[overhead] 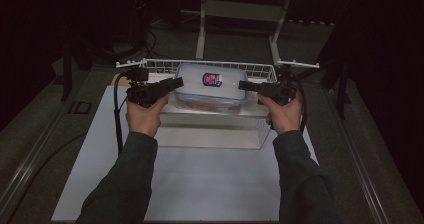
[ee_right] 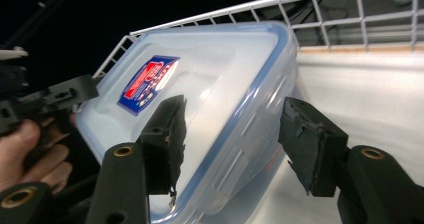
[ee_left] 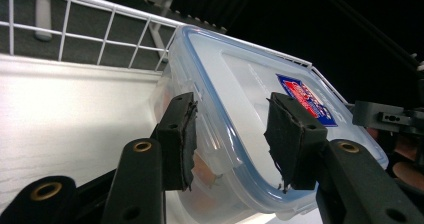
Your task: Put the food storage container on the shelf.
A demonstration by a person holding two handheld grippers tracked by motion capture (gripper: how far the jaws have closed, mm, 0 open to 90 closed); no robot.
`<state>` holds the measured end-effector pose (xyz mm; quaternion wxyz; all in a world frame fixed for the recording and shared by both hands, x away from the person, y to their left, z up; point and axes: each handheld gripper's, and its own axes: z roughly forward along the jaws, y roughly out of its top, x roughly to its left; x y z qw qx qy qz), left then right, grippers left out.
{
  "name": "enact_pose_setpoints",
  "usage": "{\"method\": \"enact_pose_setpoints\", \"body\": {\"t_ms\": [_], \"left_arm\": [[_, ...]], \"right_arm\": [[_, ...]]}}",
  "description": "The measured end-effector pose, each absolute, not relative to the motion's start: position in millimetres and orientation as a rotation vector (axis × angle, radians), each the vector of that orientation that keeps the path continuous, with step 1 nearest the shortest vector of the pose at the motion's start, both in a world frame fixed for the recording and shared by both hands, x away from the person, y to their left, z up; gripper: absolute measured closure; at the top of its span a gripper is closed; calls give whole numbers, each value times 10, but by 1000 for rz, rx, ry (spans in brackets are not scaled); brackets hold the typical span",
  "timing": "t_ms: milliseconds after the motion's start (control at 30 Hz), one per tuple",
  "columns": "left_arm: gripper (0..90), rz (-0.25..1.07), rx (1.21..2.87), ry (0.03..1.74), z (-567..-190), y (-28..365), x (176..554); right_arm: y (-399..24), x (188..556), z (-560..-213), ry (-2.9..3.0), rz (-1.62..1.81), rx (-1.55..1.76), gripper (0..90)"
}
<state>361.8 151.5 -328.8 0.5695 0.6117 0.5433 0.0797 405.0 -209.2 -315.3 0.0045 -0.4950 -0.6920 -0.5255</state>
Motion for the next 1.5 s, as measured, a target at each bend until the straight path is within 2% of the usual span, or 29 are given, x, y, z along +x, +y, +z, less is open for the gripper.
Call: {"method": "enact_pose_setpoints", "body": {"t_ms": [200,333,467,633,667,733,867,967,1067,1100,1500], "left_arm": [[545,203,1432,1280,-3288,1501,3611],[524,200,1437,1269,-3286,1509,3604],[495,211,1428,1241,-3257,1531,3545],[491,224,1429,1202,-3213,1534,3426],[492,229,1430,1196,-3208,1531,3396],[501,241,1436,1176,-3202,1534,3329],[606,299,1486,1137,-3227,1522,3177],[729,327,1525,1092,-3279,1484,3080],[878,372,1621,1060,-3347,1384,3053],[889,382,1655,1057,-3372,1349,3066],[888,385,1711,1047,-3470,1212,3122]], "right_arm": [[-2027,4037,-3106,-2250,-1655,-1585,459],[-2014,3968,-3069,-2298,-1658,-1590,501],[-1991,3749,-3016,-2382,-1708,-1480,455],[-1969,3494,-3028,-2501,-1703,-1392,440],[-1958,3449,-3039,-2524,-1694,-1392,450],[-1949,3351,-3065,-2571,-1711,-1391,532],[-1908,3198,-3122,-2624,-1729,-1299,774],[-1829,3158,-3168,-2721,-1697,-1273,896],[-1774,3187,-3215,-2777,-1665,-1272,900],[-1760,3198,-3229,-2780,-1663,-1259,900],[-1739,3228,-3254,-2792,-1676,-1323,900]]}}
